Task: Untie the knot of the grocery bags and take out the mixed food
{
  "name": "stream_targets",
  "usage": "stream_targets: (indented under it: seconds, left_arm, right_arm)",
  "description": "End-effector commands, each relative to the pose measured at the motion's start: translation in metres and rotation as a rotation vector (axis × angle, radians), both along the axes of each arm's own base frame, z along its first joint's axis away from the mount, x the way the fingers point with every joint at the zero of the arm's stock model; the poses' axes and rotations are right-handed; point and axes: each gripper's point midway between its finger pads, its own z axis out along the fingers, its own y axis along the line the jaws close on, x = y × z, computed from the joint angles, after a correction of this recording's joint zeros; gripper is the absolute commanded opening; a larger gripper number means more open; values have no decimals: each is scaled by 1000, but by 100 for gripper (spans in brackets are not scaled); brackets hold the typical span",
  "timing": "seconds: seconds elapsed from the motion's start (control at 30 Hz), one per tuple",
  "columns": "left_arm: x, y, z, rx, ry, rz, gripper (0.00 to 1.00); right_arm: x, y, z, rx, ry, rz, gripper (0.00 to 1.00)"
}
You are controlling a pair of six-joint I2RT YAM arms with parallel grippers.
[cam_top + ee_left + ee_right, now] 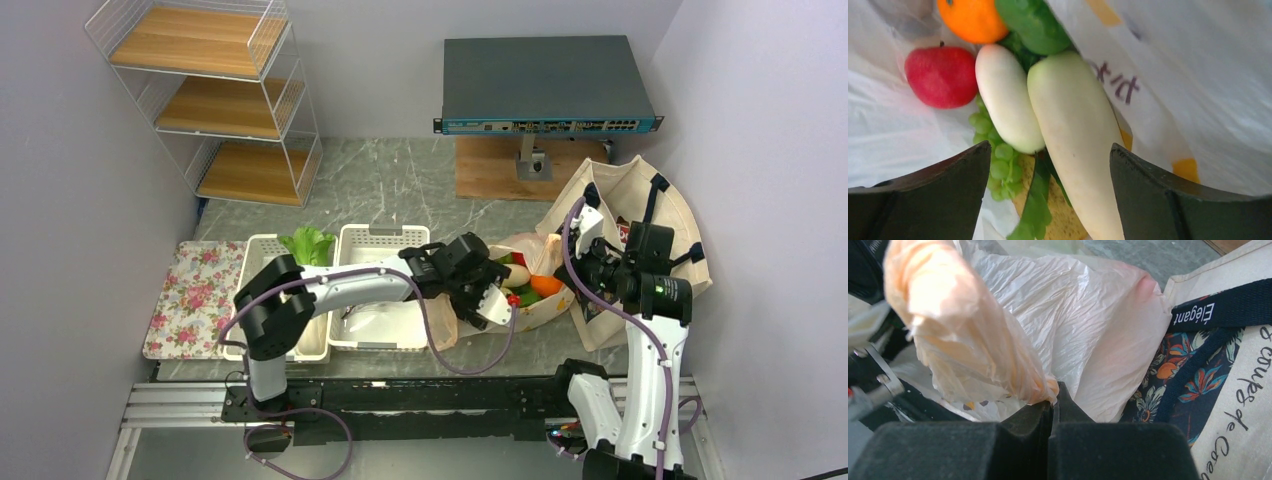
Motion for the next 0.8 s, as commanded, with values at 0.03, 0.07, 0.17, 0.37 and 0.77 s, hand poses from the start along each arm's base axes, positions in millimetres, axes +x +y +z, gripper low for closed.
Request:
stream_targets:
  seconds: [0.03,0.07,0.17,0.37,0.77]
  left_arm:
    - [0,-45,14,-65,-68,-128,93]
    - [1,-48,7,-48,-65,-140,94]
    - [7,-59,-10,-9,-69,-158,96]
    - [21,-56,-50,114,-78,-149,99]
    - [37,-18,-61,241,56,-14,57]
  right_arm:
    - [10,5,7,38,-25,18,0]
    - [10,5,6,36,-25,19,0]
    - [10,5,4,31,-32,23,0]
    - [12,3,3,30,-28,12,0]
    - [16,-2,-4,16,-16,-13,0]
